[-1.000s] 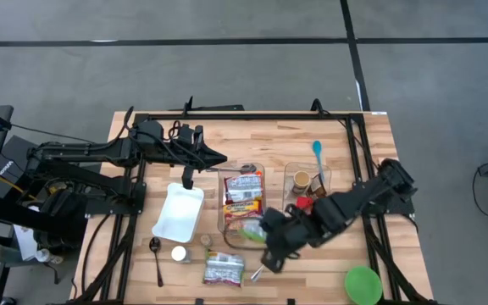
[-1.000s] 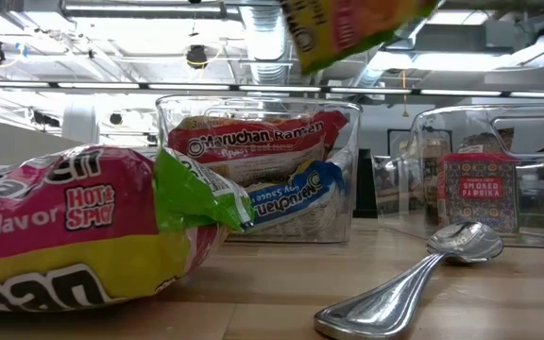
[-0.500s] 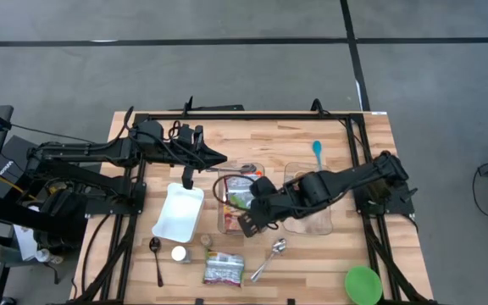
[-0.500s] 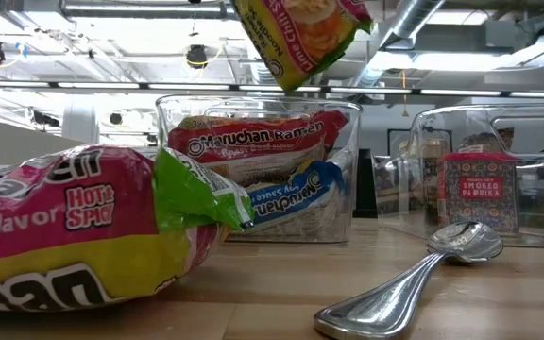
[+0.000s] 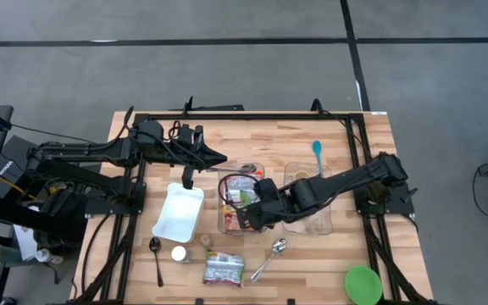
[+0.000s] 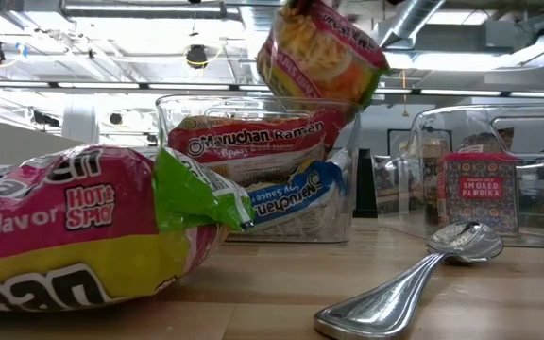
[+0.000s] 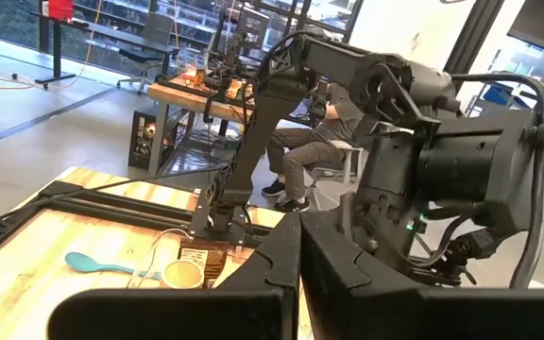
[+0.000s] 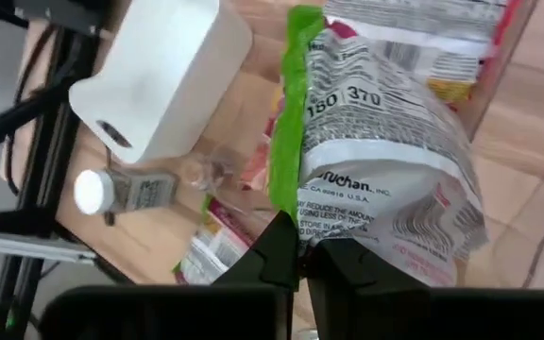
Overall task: Pick & Place Food Item
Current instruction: Put the right green noodle pack into the left transparent bin
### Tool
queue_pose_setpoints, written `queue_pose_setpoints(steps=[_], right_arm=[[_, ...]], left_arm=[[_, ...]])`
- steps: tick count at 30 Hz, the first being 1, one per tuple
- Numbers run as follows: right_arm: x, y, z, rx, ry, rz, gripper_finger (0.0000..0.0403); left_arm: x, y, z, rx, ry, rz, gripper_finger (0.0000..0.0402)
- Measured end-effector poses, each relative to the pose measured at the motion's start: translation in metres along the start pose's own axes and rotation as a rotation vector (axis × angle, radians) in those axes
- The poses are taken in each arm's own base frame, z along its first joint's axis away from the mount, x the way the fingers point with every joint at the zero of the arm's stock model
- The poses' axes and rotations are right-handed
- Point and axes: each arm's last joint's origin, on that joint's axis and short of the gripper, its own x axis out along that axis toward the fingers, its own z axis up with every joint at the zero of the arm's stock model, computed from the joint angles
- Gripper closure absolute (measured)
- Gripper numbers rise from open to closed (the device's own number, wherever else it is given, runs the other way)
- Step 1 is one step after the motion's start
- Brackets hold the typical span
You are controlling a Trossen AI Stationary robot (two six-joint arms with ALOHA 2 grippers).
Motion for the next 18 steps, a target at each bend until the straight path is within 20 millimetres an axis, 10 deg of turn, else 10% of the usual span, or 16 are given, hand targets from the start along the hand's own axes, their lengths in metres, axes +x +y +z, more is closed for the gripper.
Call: queue_pose_setpoints(steps=[18], right_arm=[[0.035, 0.0, 0.001, 0.045, -0.036, 0.11, 0.0391]], left_arm=[[0.0, 0.0, 0.0, 0.0, 0.0, 0.0, 0.0402]])
